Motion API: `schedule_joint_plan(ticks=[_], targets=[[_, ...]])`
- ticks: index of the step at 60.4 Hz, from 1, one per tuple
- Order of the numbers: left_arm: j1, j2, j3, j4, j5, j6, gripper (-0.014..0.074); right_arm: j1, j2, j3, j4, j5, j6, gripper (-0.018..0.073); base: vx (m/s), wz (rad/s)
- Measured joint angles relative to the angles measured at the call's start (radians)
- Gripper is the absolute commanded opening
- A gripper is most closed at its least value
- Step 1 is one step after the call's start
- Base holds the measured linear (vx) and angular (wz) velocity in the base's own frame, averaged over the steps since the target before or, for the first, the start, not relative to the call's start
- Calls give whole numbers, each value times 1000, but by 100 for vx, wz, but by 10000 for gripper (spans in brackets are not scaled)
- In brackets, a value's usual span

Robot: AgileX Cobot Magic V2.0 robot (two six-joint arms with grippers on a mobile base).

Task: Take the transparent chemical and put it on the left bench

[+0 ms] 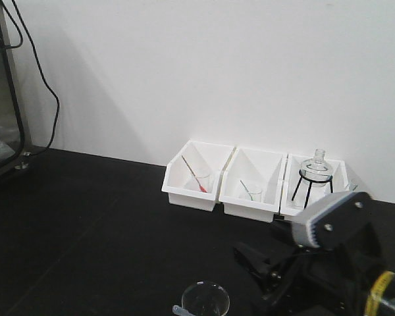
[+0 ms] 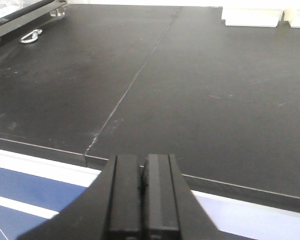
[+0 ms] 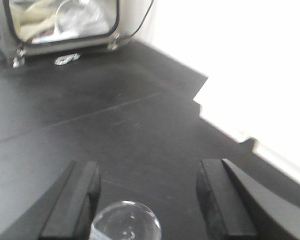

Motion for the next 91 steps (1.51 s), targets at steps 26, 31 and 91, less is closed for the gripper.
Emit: schedule_joint_plan(ticks=[26, 31, 91], targets=[[0, 0, 0, 0, 0, 0, -3, 0, -244, 75, 2, 73, -4, 376, 0, 0], [0, 0, 0, 0, 0, 0, -3, -4, -278, 77, 26, 153, -16, 323, 0, 0], [0, 0, 0, 0, 0, 0, -3, -512, -1143, 715, 485, 402, -369, -7, 0, 0]])
